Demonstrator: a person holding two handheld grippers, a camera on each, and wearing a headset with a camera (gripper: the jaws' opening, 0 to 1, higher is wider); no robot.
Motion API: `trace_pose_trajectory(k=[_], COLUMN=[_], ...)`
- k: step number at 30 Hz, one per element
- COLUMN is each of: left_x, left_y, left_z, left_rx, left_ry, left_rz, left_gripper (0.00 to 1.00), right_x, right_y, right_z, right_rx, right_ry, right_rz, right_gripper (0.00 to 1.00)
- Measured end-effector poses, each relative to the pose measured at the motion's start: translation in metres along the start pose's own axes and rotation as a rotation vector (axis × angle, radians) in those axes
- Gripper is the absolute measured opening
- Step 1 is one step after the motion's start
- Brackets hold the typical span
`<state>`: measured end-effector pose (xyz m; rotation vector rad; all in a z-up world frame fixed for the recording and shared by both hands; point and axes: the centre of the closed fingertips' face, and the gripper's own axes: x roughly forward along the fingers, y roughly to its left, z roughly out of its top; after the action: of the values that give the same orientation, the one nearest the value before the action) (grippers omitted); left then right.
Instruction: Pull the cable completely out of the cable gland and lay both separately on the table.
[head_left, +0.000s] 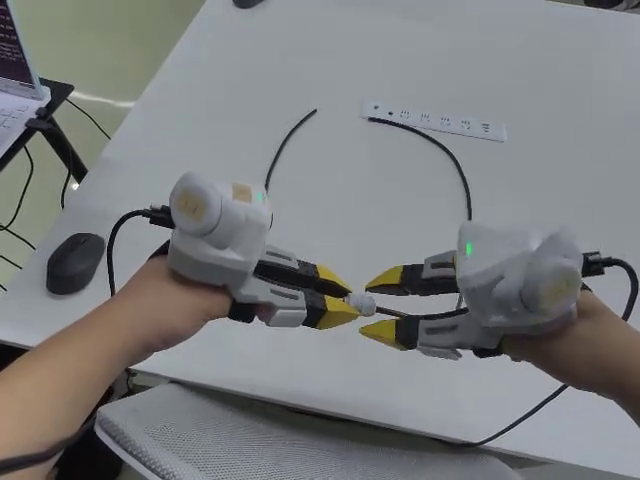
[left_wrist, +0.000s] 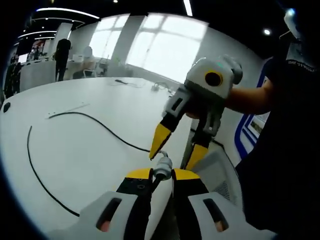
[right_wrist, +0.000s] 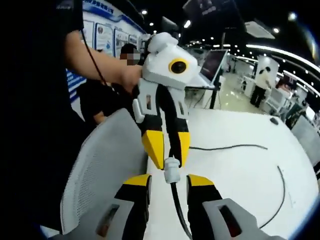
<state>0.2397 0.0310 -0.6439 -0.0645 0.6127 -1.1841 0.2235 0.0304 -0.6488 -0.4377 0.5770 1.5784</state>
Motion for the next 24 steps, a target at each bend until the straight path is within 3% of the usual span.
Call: trace_pose_trajectory(k=[1, 4, 9, 15, 24], left_x=[0.0, 0.0, 0.001, 0.001, 0.002], left_y=[-0.001, -0.003, -0.006, -0.009, -0.009], left_z=[0.0, -0.002, -0.003, -0.001, 0.003], left_rx=[0.015, 0.053, 0.076, 0.085, 0.091], left_ry=[0.001, 0.005, 0.01, 0.007, 0.006], left_rz=[0.002, 0.003, -0.001, -0.004, -0.003], left_gripper=[0.15, 0.15, 0.15, 0.15, 0.15], right_x=[-0.002, -0.007, -0.011, -0.01, -0.005], right_y=[0.001, -0.01, -0.014, -0.004, 0.004], right_z=[0.001, 0.006, 0.003, 0.011, 0.007], right_rx=[0.05, 0.292, 0.473, 0.525, 0.497], right_ry=[-0.018, -0.132, -0.164, -0.197, -0.177], right_rz=[0.029, 0.105, 0.232, 0.326, 0.344], right_gripper=[0.22, 0.25, 0.18, 0.16, 0.09])
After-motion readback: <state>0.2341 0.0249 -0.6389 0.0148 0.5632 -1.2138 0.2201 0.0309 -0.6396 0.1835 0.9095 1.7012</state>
